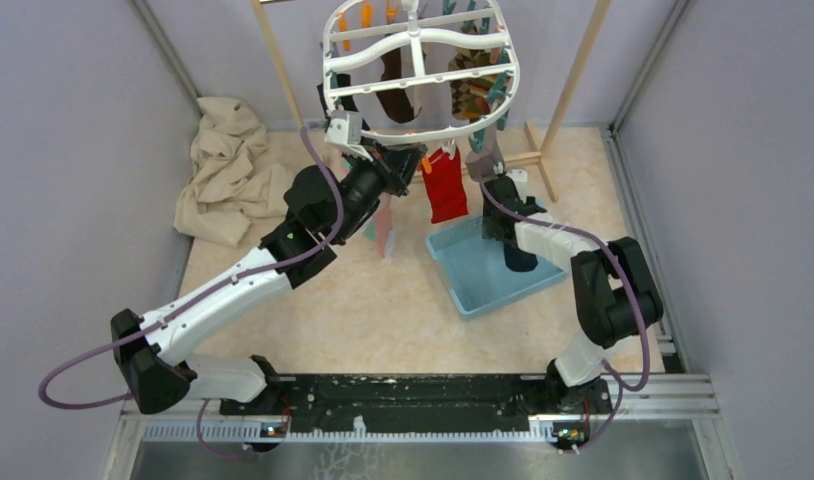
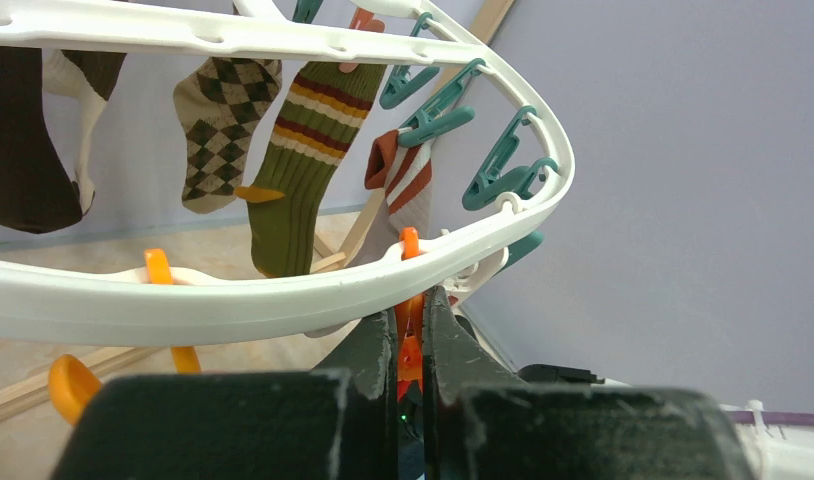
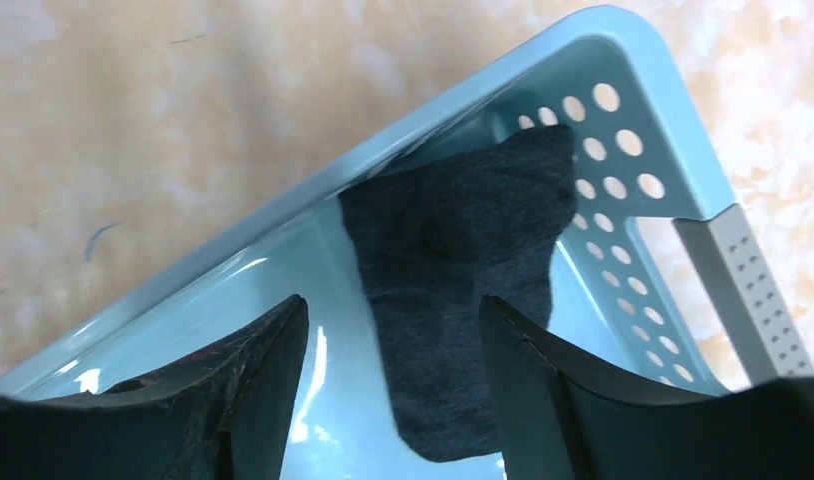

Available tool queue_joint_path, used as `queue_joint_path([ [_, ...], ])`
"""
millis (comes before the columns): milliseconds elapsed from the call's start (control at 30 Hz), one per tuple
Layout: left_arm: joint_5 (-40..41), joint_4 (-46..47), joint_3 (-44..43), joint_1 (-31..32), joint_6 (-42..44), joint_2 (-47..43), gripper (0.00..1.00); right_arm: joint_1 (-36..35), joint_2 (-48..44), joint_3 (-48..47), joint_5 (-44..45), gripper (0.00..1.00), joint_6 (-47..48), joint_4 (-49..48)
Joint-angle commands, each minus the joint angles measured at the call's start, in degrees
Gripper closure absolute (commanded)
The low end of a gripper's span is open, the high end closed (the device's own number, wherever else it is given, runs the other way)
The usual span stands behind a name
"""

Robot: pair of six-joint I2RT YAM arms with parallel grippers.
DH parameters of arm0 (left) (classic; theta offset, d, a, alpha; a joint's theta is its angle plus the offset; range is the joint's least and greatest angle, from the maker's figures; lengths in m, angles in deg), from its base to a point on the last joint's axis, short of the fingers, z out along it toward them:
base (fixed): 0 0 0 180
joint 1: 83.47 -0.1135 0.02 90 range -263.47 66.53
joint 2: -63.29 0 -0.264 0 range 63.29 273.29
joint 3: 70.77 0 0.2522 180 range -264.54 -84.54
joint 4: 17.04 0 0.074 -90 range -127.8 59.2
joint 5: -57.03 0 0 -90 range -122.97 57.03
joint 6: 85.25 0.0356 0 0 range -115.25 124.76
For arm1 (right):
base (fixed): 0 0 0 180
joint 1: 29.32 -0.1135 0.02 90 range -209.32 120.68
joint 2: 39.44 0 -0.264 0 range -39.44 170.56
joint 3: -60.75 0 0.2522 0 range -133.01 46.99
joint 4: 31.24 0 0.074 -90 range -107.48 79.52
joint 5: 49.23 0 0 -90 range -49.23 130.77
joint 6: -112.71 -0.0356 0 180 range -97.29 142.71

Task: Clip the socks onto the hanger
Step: Adjust the sock in the bin.

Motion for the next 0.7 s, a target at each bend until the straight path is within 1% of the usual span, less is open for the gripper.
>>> queue_joint_path([
  [0,-1.55,-1.35,0.42,0.04,0.23,-0.87,1.0,0.03,3.21,-4.23,8.41,0.37,0.46,1.38],
  [67,-1.38,-1.43,0.66,-0.04,0.43,-1.37,1.0,0.24,5.09,-6.11,11.39,0.41,-1.19,3.81],
  [167,-0.97,-1.72,1.08,-0.13,0.66,-2.17,1.0,1.16,7.3,-8.52,12.05,0.44,-3.69,5.81],
  [200,-0.82,-1.78,1.18,-0.14,0.74,-2.45,1.0,1.4,7.75,-9.31,12.08,0.48,-4.3,6.57],
  [233,-0.69,-1.93,1.32,-0.18,0.71,-2.64,1.0,1.55,7.94,-9.66,12.23,0.54,-4.96,7.04],
  [300,-0.49,-2.04,1.71,-0.22,0.74,-3.04,1.0,1.56,7.15,-9.7,12.24,0.72,-6.02,7.39],
  [433,-0.57,-1.93,1.92,-0.31,0.63,-3.24,1.0,1.55,2.79,-7.31,11.02,1.0,-6.3,5.91],
  [533,-0.98,-1.73,1.88,-0.31,0.37,-3.09,1.0,1.48,-2.38,-4.38,9.14,1.0,-5.25,4.43],
  [567,-1.22,-1.77,1.86,-0.31,0.27,-3.03,1.0,1.48,-4.52,-3.43,6.93,1.0,-4.61,3.7],
  [600,-1.35,-1.72,1.78,-0.31,0.22,-2.92,1.0,1.48,-7.13,-2.23,4.04,1.0,-3.37,2.61],
  [667,-1.64,-1.49,1.73,-0.31,0.09,-2.71,1.0,1.48,-12.69,0.83,-5.27,1.0,-0.17,-0.46],
])
